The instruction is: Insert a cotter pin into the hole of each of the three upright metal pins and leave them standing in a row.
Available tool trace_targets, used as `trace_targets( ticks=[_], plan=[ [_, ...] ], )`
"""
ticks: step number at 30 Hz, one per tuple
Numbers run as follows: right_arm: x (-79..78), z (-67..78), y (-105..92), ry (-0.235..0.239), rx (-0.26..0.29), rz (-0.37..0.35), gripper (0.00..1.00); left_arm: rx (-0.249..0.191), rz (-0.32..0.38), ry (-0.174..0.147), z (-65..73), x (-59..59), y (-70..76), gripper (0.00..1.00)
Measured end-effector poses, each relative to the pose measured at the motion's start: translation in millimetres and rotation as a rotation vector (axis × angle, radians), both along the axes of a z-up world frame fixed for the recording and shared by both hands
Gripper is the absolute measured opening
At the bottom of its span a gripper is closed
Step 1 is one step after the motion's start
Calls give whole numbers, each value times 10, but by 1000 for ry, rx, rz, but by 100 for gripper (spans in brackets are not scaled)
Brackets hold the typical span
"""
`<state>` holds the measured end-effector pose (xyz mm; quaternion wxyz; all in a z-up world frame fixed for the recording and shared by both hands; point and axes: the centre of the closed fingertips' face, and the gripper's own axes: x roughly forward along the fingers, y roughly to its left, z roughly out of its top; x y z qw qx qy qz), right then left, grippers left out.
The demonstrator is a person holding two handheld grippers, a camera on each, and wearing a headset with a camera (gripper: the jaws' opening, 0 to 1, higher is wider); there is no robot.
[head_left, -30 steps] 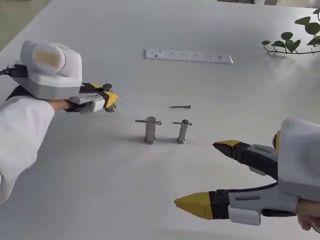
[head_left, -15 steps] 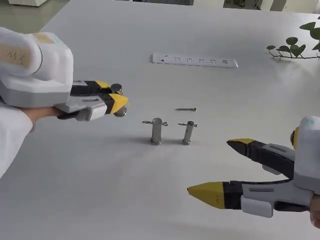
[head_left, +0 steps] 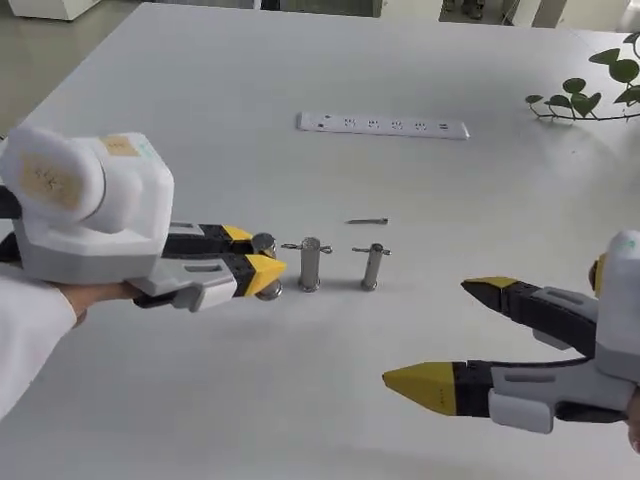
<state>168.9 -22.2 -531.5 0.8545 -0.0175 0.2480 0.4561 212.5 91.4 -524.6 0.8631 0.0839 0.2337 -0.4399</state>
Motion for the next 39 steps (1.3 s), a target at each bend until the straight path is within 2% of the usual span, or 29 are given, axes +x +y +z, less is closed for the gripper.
trace_targets(
  ticks=[2, 5, 10, 12, 15, 18, 20, 22, 24, 25, 30, 33, 39],
  plan=[
    [-6, -9, 2, 7, 5, 0, 91, -10, -15, 12, -70, -57, -52, 11],
    [-18, -27, -2, 9, -6, 4, 91, 12, -41, 20, -173, -147, -121, 11],
    [-46, -27, 12, 13, -7, 4, 91, 34, -50, 23, -306, -204, -204, 11],
    [-53, -22, 14, 14, -5, 2, 91, 54, -49, 7, -343, -204, -229, 11],
    [-60, -25, 5, 17, -9, -4, 90, 93, -54, -46, -365, -187, -252, 11],
    [-72, -50, -7, 21, -20, -4, 89, 88, -42, -39, -392, -172, -267, 11],
    [-81, -53, -3, 22, -18, -2, 89, 93, -30, -45, -412, -158, -271, 11],
    [-88, -52, 4, 23, -17, -1, 89, 86, 1, -31, -427, -139, -263, 11],
    [-91, -54, 9, 17, -21, 1, 88, 106, -7, -38, -466, -137, -272, 11],
    [-92, -57, 10, 14, -25, 3, 87, 135, -7, -52, -492, -129, -261, 11],
    [-89, -50, 2, 12, -24, 2, 87, 113, 0, -44, -499, -139, -288, 11],
    [-86, -52, -17, 14, -24, -3, 87, 95, 30, -38, -499, -119, -289, 11],
    [-82, -55, -42, 13, -27, -7, 87, 87, 50, -44, -502, -102, -301, 11]
  ],
)
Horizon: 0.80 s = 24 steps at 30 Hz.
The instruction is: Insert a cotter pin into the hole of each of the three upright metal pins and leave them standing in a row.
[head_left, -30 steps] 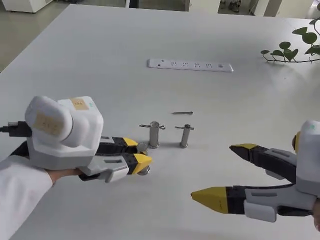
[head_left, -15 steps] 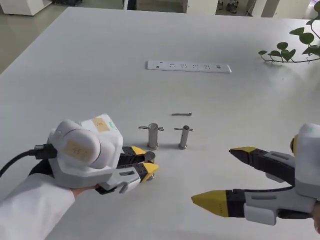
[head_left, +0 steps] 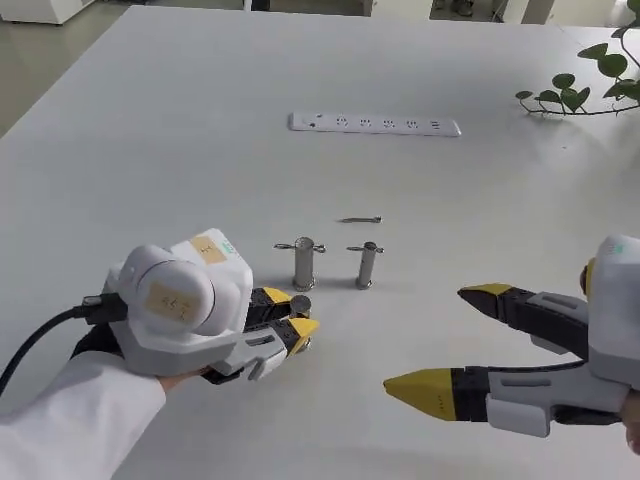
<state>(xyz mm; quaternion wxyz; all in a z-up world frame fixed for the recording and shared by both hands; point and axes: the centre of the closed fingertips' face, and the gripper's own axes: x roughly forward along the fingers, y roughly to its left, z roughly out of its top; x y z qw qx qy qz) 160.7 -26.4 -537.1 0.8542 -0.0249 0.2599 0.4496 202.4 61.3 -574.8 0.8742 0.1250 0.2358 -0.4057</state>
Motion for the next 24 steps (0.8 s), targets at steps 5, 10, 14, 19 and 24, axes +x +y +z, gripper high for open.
trace_targets(
  ticks=[5, 10, 14, 19, 24],
  plan=[
    [13, 1, -21, -2, 0, -4, 87, -16, 27, 11, -2, 8, 3, 11],
    [19, -12, -39, -2, -2, -3, 87, 18, 8, -16, 2, 9, -4, 12],
    [36, -3, -58, -9, -6, -4, 86, -30, -31, -6, 78, -53, -54, 23],
    [38, -5, -85, -11, -27, 6, 86, -77, -57, 15, 198, -116, -9, 39],
    [35, -8, -114, -9, -35, 2, 86, -115, -88, 21, 318, -206, 88, 45]
  ],
)
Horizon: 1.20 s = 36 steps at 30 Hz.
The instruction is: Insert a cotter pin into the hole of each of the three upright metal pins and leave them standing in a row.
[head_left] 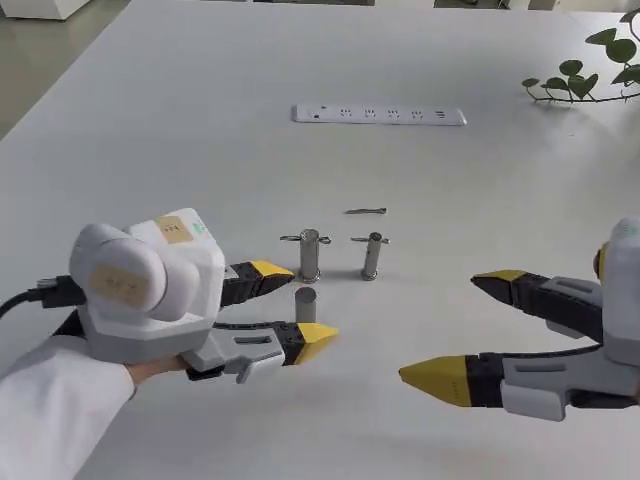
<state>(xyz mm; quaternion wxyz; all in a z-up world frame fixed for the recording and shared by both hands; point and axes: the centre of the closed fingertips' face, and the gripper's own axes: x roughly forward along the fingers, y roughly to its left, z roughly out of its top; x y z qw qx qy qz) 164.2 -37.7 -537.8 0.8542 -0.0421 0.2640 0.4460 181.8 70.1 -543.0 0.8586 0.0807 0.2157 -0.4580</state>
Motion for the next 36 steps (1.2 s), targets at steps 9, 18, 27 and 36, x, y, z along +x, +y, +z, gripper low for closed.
trace_targets(
  ticks=[9, 18, 27, 36],
  plan=[
    [34, 53, -121, -17, -37, 11, 85, 20, -65, 62, -38, -266, 222, 70],
    [152, 112, -230, -53, -105, 64, 78, -42, -58, 149, -115, -451, 195, 99],
    [398, 105, -307, -65, -232, 166, 71, -22, -46, 200, -217, -587, 272, 99],
    [759, 239, -256, -133, -337, 279, 60, -38, -25, 224, -192, -612, 345, 99]
  ],
)
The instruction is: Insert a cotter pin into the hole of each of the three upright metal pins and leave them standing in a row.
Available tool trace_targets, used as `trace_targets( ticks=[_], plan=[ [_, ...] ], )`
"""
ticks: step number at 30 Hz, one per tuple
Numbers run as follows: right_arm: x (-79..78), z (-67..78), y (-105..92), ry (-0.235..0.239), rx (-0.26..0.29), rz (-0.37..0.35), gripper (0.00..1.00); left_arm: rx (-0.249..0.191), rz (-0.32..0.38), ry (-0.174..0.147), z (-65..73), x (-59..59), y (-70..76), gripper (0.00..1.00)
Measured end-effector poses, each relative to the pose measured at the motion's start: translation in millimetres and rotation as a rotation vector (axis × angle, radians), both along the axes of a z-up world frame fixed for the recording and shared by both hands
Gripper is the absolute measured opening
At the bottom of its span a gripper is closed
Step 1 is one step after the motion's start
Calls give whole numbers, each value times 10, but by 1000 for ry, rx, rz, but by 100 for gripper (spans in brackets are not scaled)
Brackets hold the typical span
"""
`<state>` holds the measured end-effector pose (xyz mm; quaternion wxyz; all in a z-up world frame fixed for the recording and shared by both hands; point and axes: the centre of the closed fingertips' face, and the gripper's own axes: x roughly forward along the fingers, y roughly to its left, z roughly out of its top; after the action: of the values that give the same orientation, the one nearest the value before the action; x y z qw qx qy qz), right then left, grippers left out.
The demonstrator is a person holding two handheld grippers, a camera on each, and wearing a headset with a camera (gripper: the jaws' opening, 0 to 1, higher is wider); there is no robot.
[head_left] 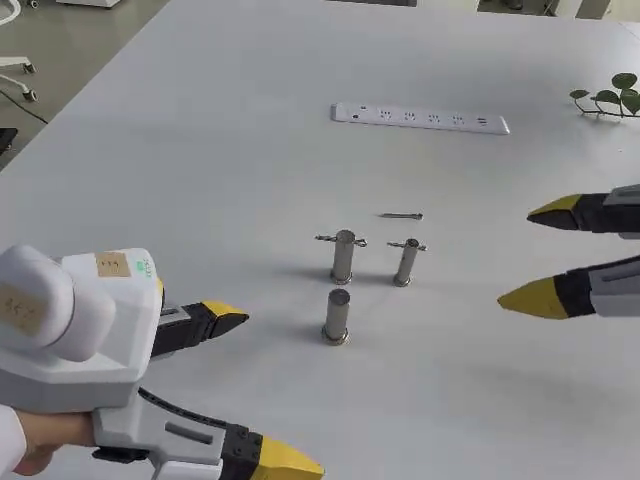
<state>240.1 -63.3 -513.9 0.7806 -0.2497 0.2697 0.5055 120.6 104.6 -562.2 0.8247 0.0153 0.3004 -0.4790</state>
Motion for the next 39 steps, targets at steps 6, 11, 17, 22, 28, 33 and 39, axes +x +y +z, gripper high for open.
trace_targets(
  ticks=[6, 11, 17, 22, 28, 33, 39],
  plan=[
    [278, -110, 113, 1, -124, 45, 42, 4, 30, 0, 10, 29, 87, 99],
    [562, -215, 209, -4, -167, 61, 45, 11, 79, -13, 30, 93, 185, 99],
    [703, -368, 379, -1, -231, 161, 43, 10, 99, -6, 46, 105, 244, 99],
    [804, -486, 524, 26, -261, 217, 41, 22, 105, -6, 30, 98, 273, 99],
    [934, -636, 594, 74, -276, 212, 33, 8, 96, 7, 11, 83, 246, 99],
    [1088, -827, 568, 110, -288, 201, 25, 5, 106, 9, -4, 101, 258, 99],
    [1178, -894, 590, 137, -286, 187, 18, 5, 117, 22, -23, 115, 301, 99]
  ],
)
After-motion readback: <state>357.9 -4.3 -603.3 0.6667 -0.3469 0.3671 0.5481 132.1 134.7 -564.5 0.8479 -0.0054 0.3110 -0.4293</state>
